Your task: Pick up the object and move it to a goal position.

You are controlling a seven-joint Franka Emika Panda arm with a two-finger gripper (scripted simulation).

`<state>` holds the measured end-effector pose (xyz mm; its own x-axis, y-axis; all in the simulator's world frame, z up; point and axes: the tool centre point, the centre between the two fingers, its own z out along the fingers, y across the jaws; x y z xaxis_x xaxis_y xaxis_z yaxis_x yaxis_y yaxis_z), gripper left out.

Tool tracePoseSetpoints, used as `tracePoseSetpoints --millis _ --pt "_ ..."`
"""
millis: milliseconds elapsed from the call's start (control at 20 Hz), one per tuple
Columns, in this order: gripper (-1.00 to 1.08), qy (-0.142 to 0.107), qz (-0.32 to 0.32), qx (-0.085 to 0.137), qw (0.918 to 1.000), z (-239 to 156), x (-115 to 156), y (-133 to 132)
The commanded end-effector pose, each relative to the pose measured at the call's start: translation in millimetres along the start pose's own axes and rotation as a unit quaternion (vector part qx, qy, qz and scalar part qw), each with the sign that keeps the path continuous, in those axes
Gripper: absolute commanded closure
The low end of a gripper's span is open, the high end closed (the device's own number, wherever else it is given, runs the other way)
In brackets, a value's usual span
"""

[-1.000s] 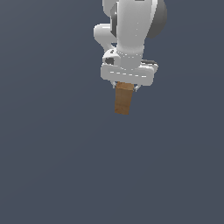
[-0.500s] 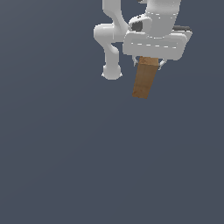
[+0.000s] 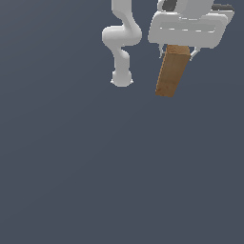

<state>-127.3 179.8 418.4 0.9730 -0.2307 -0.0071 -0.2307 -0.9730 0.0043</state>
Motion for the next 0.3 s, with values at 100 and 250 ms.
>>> tracePoseSetpoints --millis 100,250 --pt "1.08 0.003 0.001 0.002 1.0000 -8.1 -0.5 -3.6" --pt "1.08 0.003 0.001 0.002 1.0000 -6.3 0.9 -2.3"
